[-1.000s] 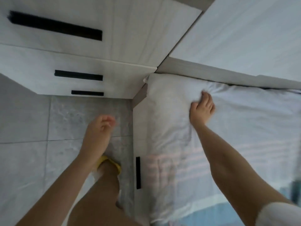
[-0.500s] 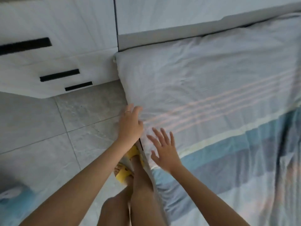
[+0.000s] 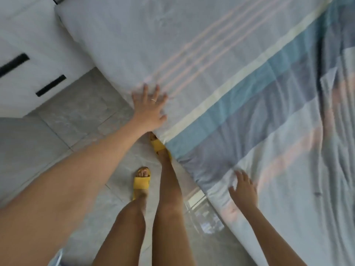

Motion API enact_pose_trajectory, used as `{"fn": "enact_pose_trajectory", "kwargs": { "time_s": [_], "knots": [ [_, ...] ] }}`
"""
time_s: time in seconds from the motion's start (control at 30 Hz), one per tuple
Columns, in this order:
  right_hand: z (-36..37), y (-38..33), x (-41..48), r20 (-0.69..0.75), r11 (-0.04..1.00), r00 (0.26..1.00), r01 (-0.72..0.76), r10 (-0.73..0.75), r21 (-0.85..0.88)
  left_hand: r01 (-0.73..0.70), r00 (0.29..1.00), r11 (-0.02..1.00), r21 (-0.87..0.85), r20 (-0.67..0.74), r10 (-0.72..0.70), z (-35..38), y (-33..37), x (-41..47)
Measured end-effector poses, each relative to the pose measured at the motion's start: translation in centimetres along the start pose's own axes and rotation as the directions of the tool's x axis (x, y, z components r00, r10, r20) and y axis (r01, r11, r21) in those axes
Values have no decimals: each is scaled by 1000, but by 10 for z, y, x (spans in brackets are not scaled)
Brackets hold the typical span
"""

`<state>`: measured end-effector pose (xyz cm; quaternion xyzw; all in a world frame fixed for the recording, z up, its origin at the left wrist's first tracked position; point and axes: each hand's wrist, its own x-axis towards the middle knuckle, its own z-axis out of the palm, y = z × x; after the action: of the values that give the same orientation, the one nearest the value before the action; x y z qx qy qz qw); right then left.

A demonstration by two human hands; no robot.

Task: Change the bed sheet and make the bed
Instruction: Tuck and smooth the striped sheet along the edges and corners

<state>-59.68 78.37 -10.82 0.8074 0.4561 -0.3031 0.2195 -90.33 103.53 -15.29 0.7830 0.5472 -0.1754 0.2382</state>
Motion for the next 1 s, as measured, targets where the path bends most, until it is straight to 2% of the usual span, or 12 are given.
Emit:
{"fn": "enact_pose_trajectory", "kwargs": {
  "time_s": [0.1, 0.27, 0.33, 0.4, 0.47, 0.53, 0.6, 0.67, 0.7, 0.77, 0.9, 1.0],
  "knots": [
    [-20, -41, 1, -241, 969, 971, 67, -8, 236, -222, 964, 974, -52, 141, 227, 51, 79, -54],
    [-21, -59, -11, -268, 912, 925, 335, -270, 236, -541, 756, 816, -203, 309, 578, 127, 211, -160],
    [-2, -35, -17, -249, 868, 882, 453, -401, 206, -578, 707, 754, -312, 270, 653, 141, 236, -178],
    [35, 21, -20, -111, 858, 862, 504, -494, 93, -600, 747, 732, -322, 102, 657, 152, 255, -183],
    [73, 102, -27, 9, 934, 937, 346, -348, 86, -512, 847, 799, -315, -29, 531, 155, 270, -179],
    [110, 207, -47, 121, 975, 992, -58, 32, 216, -434, 897, 864, -257, -33, 441, 161, 305, -179],
    [134, 300, -81, 267, 824, 901, -424, 342, 376, -435, 896, 892, -127, 37, 442, 166, 354, -178],
    [157, 387, -125, 465, 589, 716, -695, 520, 412, -461, 868, 887, -28, 194, 458, 176, 414, -188],
    [171, 413, -142, 513, 528, 657, -752, 553, 394, -467, 849, 884, -16, 271, 454, 180, 431, -189],
    [202, 468, -187, 574, 505, 597, -796, 560, 335, -516, 787, 857, -1, 395, 474, 190, 497, -204],
    [207, 480, -245, 437, 623, 792, -608, 427, 492, -619, 683, 785, 37, 519, 514, 234, 616, -233],
    [218, 497, -264, 362, 635, 857, -515, 366, 576, -744, 582, 663, 85, 569, 581, 275, 695, -257]
  ]
}}
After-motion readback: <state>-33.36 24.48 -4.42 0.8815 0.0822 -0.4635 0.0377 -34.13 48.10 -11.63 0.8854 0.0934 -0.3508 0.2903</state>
